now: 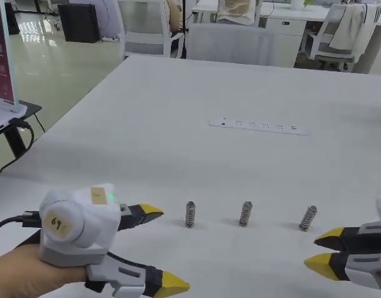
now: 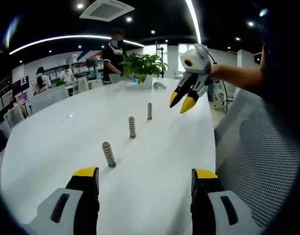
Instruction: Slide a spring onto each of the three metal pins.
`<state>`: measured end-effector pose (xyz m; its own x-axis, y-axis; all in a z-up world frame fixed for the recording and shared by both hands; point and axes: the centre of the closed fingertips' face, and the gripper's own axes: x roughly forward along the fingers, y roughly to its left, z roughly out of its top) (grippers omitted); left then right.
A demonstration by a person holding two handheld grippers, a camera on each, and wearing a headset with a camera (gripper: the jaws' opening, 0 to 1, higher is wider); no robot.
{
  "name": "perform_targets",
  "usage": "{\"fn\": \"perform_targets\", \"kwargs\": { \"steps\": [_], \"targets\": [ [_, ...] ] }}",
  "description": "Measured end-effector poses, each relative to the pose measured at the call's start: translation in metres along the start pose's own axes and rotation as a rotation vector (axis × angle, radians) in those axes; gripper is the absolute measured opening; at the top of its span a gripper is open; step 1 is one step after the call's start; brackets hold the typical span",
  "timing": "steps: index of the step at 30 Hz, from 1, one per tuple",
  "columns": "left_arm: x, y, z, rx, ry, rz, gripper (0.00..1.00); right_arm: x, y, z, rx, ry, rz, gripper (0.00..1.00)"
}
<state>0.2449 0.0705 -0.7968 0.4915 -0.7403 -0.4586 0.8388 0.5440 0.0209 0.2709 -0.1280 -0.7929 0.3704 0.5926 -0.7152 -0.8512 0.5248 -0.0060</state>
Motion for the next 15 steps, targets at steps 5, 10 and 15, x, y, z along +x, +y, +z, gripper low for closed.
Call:
{"fn": "perform_targets", "kwargs": {
  "steps": [5, 10, 15],
  "targets": [
    [0.0, -0.001, -0.001, 0.0, 0.004, -0.003, 0.73, -0.014, -0.014, -0.001, 0.032, -0.032, -0.041, 0.26],
    [0.0, 0.0, -0.001, -0.004, 0.004, 0.0, 0.73, -0.021, -0.019, -0.006, 0.039, -0.043, -0.067, 0.27],
    [-0.001, 0.001, -0.001, -0.012, 0.0, 0.003, 0.73, -0.026, -0.02, -0.014, 0.047, -0.064, -0.072, 0.3]
  ]
}}
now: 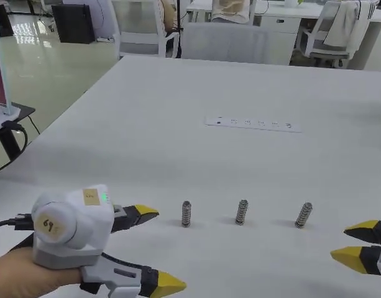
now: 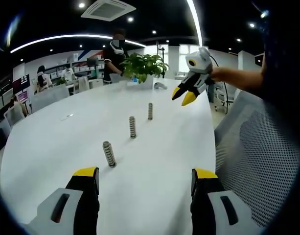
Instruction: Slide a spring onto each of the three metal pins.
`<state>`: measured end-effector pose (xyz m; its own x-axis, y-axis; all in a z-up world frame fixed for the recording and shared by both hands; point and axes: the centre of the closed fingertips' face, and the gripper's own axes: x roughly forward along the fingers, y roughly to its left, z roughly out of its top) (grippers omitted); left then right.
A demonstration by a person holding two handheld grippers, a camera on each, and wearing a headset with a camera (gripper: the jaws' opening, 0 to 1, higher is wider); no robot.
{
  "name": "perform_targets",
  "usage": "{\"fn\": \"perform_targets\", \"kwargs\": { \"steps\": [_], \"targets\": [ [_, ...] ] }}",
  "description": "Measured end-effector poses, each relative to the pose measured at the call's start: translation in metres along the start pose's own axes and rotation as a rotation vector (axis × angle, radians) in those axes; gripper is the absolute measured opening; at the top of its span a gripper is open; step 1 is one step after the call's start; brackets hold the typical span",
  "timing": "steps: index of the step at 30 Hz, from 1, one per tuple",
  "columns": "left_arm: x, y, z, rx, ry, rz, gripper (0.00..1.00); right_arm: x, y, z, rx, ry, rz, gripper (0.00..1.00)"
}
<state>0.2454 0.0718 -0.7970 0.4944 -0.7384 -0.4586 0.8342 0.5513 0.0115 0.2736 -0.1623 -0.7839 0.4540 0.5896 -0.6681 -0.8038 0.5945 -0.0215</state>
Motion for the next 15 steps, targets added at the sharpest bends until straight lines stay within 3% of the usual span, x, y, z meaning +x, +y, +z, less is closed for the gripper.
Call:
{"fn": "perform_targets", "kwargs": {
  "steps": [3, 15],
  "targets": [
    [-0.0003, 0.0001, 0.0, -0.003, 0.0, 0.001, 0.73, -0.0028, -0.0029, -0.003, 0.006, -0.024, -0.004, 0.33],
    [-0.0004, 0.0004, -0.0004, -0.012, 0.001, 0.004, 0.74, -0.007, -0.0076, -0.0027, -0.002, -0.123, 0.009, 0.62]
  ]
}}
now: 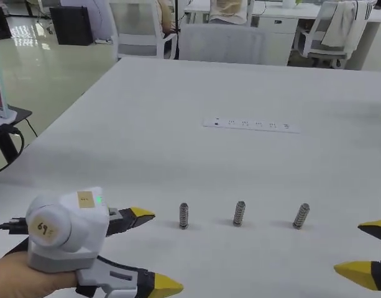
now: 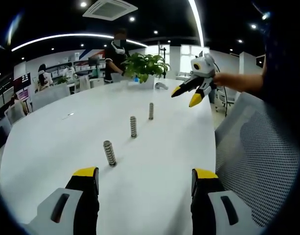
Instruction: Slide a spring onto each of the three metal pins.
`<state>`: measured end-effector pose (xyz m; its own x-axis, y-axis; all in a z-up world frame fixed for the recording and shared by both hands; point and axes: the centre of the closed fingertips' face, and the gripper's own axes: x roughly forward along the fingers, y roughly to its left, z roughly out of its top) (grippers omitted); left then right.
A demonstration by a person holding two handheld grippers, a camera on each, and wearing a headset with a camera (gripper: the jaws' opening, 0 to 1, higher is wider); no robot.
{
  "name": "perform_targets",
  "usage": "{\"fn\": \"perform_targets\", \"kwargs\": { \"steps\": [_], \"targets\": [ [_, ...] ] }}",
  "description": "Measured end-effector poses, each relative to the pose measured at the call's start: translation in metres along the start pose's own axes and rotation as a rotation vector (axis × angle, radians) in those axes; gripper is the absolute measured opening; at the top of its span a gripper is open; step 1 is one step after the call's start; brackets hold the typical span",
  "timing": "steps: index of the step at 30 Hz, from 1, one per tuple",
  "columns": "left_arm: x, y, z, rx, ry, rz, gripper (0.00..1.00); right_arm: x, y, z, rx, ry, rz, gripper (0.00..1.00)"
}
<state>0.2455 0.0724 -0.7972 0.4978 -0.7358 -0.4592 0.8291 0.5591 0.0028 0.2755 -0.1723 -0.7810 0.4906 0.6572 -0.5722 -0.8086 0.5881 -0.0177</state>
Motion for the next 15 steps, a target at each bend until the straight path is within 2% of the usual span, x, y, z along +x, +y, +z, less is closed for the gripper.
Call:
{"fn": "perform_targets", "kwargs": {
  "steps": [4, 9, 15],
  "targets": [
    [-0.0005, 0.0013, 0.0001, -0.003, 0.0, 0.006, 0.74, 0.0009, 0.0011, 0.0036, 0.002, -0.036, 0.013, 0.73],
    [-0.0007, 0.0022, 0.0001, -0.005, 0.0, 0.01, 0.74, 0.0022, 0.0006, 0.0031, 0.002, -0.052, 0.014, 0.81],
    [-0.0006, 0.0036, -0.0003, -0.008, 0.0, 0.015, 0.75, 0.0035, 0.0013, 0.0007, -0.002, -0.055, 0.019, 0.84]
  ]
}}
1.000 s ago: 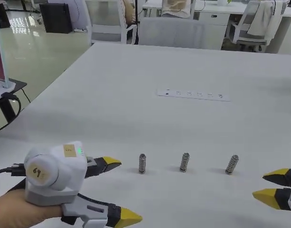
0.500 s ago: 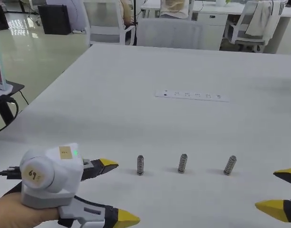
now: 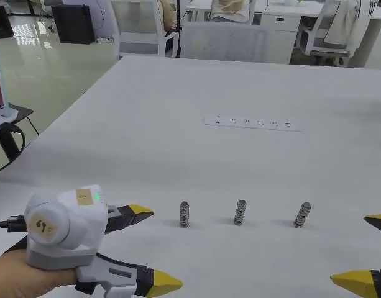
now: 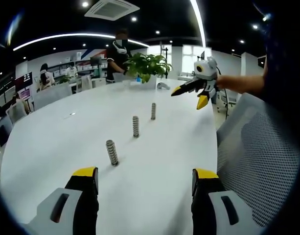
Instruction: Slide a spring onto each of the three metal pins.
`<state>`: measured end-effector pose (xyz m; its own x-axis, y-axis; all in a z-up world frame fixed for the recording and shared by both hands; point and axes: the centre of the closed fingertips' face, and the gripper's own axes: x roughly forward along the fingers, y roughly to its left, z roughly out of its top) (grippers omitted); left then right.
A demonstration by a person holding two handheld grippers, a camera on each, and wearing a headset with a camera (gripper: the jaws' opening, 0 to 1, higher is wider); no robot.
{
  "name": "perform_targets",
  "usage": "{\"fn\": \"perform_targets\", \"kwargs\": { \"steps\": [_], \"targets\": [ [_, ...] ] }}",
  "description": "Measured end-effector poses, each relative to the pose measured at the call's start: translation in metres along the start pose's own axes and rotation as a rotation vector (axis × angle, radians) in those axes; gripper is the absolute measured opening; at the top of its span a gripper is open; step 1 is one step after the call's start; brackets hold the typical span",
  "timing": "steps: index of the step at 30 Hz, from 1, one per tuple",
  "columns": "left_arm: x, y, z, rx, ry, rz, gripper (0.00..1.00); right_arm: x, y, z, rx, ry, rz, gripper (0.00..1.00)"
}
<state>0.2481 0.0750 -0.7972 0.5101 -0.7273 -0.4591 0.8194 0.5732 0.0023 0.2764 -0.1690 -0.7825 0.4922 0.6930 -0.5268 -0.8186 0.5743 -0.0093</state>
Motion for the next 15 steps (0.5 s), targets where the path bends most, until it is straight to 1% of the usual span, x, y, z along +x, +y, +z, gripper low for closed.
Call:
{"fn": "perform_targets", "kwargs": {
  "steps": [3, 7, 15],
  "targets": [
    [0.0, 0.0008, -0.0003, -0.001, 0.0, 0.003, 0.75, 0.0004, 0.0001, -0.0005, 0.004, -0.003, 0.004, 0.85],
    [-0.0006, 0.0037, 0.0012, -0.008, -0.008, 0.015, 0.75, 0.0009, -0.0019, -0.0007, 0.004, -0.004, -0.001, 0.85],
    [-0.0011, 0.0081, 0.001, -0.013, -0.01, 0.033, 0.76, 0.002, -0.0045, 0.0007, 0.009, -0.008, -0.008, 0.85]
  ]
}}
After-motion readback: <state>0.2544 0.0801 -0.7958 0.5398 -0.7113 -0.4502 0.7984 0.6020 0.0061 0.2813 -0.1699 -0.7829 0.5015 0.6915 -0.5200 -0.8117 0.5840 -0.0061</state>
